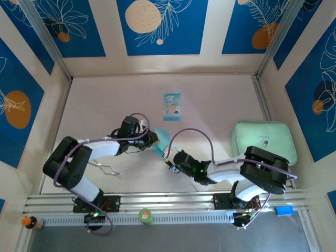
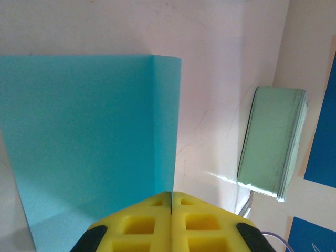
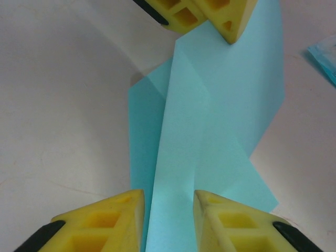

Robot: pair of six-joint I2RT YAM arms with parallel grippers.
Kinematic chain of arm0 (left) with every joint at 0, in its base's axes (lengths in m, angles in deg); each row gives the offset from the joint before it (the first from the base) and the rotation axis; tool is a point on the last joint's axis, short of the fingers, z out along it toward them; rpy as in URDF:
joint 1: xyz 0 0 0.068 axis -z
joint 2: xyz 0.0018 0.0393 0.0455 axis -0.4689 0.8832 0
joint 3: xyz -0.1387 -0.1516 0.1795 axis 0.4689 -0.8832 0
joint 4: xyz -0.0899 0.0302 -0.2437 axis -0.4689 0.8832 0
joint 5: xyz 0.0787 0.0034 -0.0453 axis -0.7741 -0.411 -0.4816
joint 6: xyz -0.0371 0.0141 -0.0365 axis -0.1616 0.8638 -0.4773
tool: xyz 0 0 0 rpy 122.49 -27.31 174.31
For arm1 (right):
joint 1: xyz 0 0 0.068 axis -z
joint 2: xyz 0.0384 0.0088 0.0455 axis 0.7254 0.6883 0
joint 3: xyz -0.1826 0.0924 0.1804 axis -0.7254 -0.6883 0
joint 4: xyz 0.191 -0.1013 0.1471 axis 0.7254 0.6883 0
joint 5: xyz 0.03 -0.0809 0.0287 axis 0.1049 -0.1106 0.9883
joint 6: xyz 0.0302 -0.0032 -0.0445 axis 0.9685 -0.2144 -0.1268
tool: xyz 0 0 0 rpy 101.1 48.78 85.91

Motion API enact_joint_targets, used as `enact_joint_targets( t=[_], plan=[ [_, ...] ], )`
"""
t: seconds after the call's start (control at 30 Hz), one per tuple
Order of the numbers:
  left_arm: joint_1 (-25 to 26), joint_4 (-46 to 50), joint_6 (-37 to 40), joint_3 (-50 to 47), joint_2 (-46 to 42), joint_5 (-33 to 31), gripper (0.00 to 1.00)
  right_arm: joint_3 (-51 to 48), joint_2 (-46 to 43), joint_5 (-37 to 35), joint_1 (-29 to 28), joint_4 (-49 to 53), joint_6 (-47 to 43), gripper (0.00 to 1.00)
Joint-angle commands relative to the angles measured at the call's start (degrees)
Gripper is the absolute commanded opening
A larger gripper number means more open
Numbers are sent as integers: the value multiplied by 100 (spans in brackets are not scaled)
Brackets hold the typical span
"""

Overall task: Fold a paper plane with a square sheet of paper (pick it up from the middle)
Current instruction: Fourth fold the wing at the center of the table.

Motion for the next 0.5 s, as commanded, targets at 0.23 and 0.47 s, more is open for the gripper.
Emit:
enact_joint_targets(
  t=[0.23,0.47],
  plan=[
    [28,158,50,69,-220,22,7,286,256,-219,-61,6,166,29],
    [28,178,31,62,-229,4,7,229,292,-370,-75,3,219,33]
  ],
)
